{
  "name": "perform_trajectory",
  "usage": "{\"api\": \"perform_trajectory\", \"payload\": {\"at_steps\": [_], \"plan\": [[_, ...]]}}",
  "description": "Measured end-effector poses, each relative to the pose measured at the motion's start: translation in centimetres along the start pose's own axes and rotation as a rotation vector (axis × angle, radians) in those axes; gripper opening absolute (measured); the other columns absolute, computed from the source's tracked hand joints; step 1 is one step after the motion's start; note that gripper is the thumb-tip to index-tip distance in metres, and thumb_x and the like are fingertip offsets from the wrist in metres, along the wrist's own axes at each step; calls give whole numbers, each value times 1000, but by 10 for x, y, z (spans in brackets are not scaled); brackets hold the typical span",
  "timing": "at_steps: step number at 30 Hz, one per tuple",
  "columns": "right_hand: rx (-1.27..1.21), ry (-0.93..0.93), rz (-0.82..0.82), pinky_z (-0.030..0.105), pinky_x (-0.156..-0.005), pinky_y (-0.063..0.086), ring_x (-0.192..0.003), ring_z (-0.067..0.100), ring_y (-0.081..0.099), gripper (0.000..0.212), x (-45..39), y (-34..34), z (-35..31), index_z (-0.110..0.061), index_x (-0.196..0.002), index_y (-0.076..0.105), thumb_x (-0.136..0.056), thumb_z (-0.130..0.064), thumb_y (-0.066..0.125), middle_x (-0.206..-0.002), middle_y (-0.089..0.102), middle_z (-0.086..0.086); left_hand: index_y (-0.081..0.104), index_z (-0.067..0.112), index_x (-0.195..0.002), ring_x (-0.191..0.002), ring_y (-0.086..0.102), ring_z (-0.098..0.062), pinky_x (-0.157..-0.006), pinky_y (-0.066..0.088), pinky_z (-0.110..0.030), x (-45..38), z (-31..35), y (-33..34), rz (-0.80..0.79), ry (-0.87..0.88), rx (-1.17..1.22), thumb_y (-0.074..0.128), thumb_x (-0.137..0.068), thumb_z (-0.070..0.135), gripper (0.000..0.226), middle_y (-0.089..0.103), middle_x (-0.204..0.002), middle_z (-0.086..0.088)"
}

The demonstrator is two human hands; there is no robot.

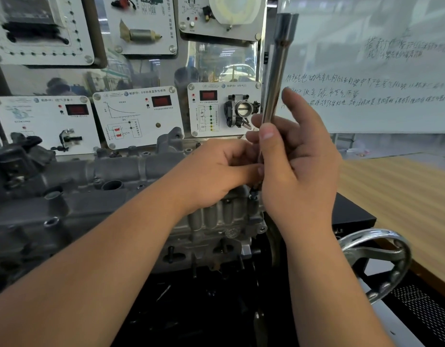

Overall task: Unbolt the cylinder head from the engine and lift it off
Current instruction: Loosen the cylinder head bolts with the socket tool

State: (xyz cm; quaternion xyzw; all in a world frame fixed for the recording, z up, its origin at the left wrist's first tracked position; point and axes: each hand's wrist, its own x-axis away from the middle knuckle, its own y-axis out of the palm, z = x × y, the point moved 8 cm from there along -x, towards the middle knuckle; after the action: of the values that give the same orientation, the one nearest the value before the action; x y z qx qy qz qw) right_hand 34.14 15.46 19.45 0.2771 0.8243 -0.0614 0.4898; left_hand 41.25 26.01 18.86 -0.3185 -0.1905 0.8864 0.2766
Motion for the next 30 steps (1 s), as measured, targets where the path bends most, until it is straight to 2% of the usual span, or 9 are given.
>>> {"api": "perform_trajectory", "payload": {"at_steps": [4,7,10,16,19,22,24,26,30], "plan": [[-1,4,-10,39,-84,60,-101,10,71,42,0,1,-2,-21,-136,60,-95,-25,65,-109,74,-7,72,19,-106,-95,72,-26,-89,56,-43,0,4,-2,23,23,-82,73,-91,15,15,75,-100,-10],[24,26,18,39,-83,58,-93,11,70,32,-1,-3,0,-12,-125,69,-94,-22,67,-101,74,-1,69,6,-110,-99,71,-35,-89,55,-55,-1,0,-2,45,-17,-77,75,-90,16,22,74,-103,-16],[74,19,-8,31,-78,55,-87,9,67,29,-2,-3,-1,-6,-120,71,-98,-21,61,-94,72,0,72,7,-106,-98,73,-28,-92,57,-44,1,-1,-2,45,-21,8,69,-94,15,15,77,-101,-10],[0,45,12,37,-88,59,-102,5,71,39,-3,-3,-1,-18,-139,59,-99,-21,57,-107,75,-7,73,10,-104,-94,75,-20,-86,60,-29,-1,-1,1,14,-8,11,69,-94,9,11,77,-98,-7],[-21,56,10,40,-87,60,-102,9,72,45,-2,-1,2,-18,-138,60,-94,-23,66,-110,75,-6,71,11,-107,-95,73,-24,-89,59,-43,-1,2,0,31,6,-66,71,-93,14,14,76,-99,-9],[-23,70,69,42,-86,60,-98,13,72,37,0,-5,5,-26,-127,67,-90,-23,72,-108,75,-7,67,8,-109,-96,71,-32,-88,55,-56,-2,-1,0,30,-17,-111,72,-92,20,21,74,-101,-13],[4,42,91,40,-84,59,-93,11,72,31,-1,-8,3,-29,-121,68,-92,-21,69,-102,75,-6,68,8,-103,-93,70,-35,-86,56,-58,0,-1,-2,49,-27,-72,71,-93,28,23,74,-97,-15],[43,26,67,37,-82,59,-89,8,70,27,-2,-7,2,-18,-120,72,-94,-20,65,-99,75,-5,71,11,-105,-98,71,-34,-91,56,-58,1,-1,-1,44,-35,-12,64,-91,37,30,75,-100,-13],[60,35,26,37,-82,60,-93,6,70,32,-3,-6,3,-16,-128,69,-97,-19,60,-102,75,-10,73,10,-105,-101,69,-40,-94,53,-61,1,-2,0,26,-29,-2,66,-92,32,27,75,-101,-17]]}}
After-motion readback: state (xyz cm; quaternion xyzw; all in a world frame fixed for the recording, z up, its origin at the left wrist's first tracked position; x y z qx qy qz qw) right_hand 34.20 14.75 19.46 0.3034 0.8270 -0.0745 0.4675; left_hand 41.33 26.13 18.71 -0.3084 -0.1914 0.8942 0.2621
